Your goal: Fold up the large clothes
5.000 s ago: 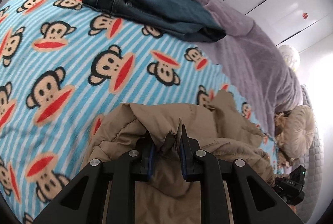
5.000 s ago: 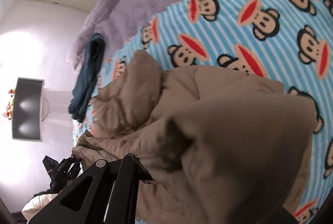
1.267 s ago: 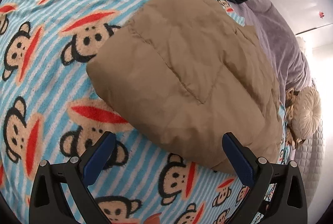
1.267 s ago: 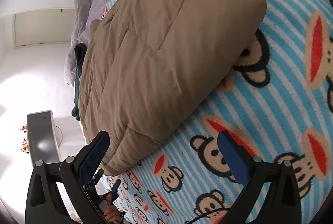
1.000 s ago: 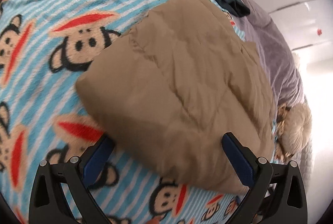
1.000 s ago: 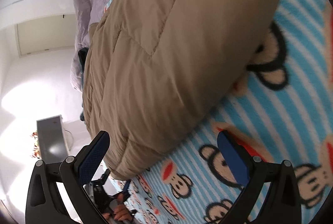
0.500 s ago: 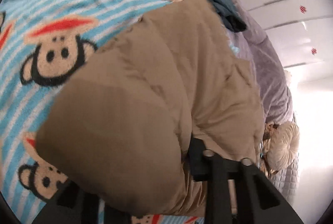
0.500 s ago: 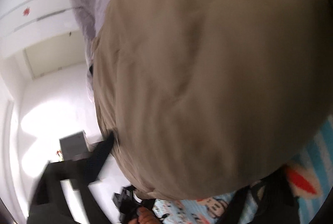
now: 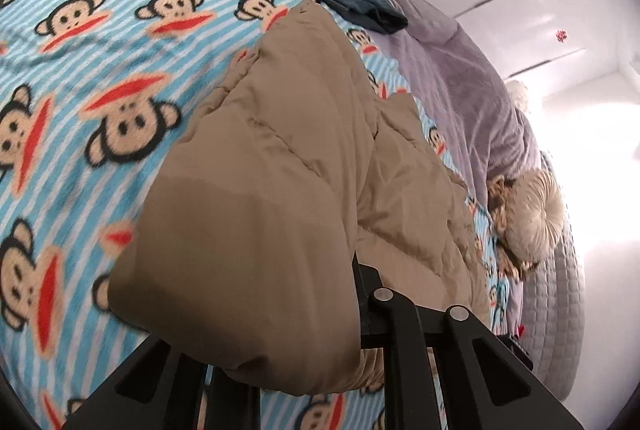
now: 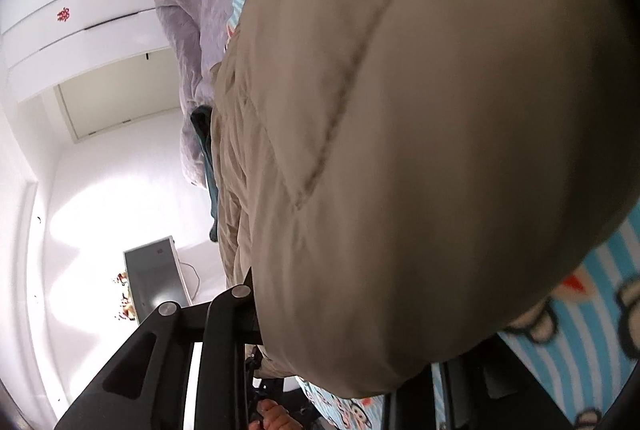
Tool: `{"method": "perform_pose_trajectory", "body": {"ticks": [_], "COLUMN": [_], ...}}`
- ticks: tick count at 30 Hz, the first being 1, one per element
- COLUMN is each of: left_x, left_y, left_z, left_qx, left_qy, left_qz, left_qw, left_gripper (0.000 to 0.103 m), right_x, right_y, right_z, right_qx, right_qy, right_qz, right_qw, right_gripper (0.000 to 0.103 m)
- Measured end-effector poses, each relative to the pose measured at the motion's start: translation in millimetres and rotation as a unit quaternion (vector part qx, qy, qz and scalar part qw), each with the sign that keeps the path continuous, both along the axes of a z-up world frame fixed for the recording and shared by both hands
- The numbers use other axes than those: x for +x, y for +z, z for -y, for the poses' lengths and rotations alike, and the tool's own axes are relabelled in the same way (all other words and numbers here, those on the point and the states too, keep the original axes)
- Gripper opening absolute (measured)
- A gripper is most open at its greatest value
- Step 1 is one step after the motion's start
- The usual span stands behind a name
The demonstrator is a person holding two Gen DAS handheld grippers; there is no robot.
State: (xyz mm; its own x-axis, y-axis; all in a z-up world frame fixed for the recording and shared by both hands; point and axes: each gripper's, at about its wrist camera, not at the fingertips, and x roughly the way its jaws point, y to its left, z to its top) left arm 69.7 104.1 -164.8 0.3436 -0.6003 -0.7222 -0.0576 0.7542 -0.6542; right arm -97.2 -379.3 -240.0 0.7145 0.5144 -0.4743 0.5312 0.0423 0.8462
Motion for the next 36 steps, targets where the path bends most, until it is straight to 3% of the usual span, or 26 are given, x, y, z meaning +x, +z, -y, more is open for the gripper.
{"method": "perform_pose_trajectory", "body": {"ticks": [10, 15, 20, 25, 29, 36], "left_x": [-76, -104, -107, -113, -120, -125], "left_y": [-4, -25, -25, -10, 11, 58], "left_z": [-41, -52, -51, -53, -62, -78], "left_qx": [0.027, 0.042, 0.052, 0.088, 0.122, 0.176], "left_qy": [-0.031, -0.037, -0.041, -0.047, -0.066, -0.074], "left_qz": [-0.055, -0.087, -0.087, -0.088, -0.071, -0.029], "left_qw": [0.9976, 0.9947, 0.9940, 0.9911, 0.9878, 0.9812], "left_gripper": [0.019, 0.019, 0.019, 0.026, 0.026, 0.026], "right_x": [-72, -89, -86, -77, -71, -68], "right_y": [11, -10, -14, 7, 25, 60], "right_z": [-24, -28, -27, -33, -35, -37], "right_qx": [0.016, 0.032, 0.031, 0.008, -0.023, -0.086], "right_qy": [0.016, 0.004, -0.002, 0.021, 0.049, 0.106], "right_qz": [-0.025, -0.063, -0.086, -0.113, -0.122, -0.123], "right_qw": [0.999, 0.998, 0.996, 0.993, 0.991, 0.983], "right_gripper": [0.029, 0.031, 0.039, 0.048, 0.066, 0.067]}}
